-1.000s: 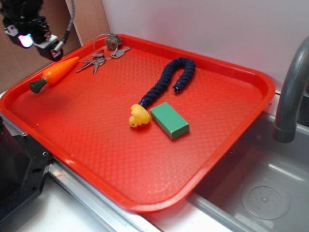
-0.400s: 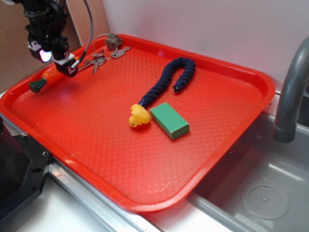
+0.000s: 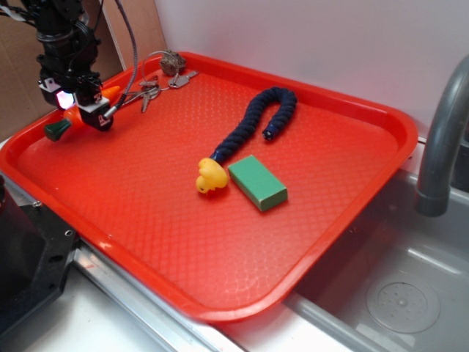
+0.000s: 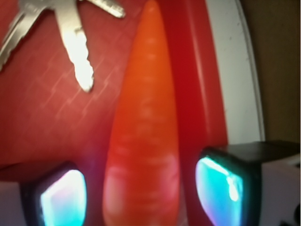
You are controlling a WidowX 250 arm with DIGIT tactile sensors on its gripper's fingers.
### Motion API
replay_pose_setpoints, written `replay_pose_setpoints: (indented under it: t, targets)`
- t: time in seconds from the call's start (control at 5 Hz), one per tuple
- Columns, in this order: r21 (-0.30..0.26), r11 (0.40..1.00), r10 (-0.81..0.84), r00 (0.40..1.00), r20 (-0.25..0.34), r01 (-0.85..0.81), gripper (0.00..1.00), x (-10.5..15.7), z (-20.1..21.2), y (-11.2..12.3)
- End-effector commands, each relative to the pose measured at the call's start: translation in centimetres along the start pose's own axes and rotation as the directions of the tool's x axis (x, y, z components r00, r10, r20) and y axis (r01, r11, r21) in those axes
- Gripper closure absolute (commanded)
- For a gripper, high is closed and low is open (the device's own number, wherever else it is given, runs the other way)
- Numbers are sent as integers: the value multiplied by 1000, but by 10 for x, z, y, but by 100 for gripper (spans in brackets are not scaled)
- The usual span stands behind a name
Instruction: Grab the carrot.
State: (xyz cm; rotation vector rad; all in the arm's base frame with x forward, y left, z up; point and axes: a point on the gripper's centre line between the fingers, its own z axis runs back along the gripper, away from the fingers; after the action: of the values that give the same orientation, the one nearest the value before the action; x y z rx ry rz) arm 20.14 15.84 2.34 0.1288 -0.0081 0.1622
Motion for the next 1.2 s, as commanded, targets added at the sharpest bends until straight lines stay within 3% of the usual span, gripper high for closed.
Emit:
replay_pose_setpoints:
  t: [0.0, 0.2, 0.6, 0.8, 1.0]
  targets:
    - [-12, 1000, -29, 999, 32, 29, 0, 24, 5, -45]
    - [-48, 999, 1, 1000, 30, 0, 0, 22, 16, -67]
    - [-54, 993, -106, 993, 51, 109, 0, 10, 7, -73]
    - [-60, 970, -232, 971, 56, 235, 80, 4, -7, -80]
    - [-54, 969, -240, 969, 64, 243, 100, 2, -5, -82]
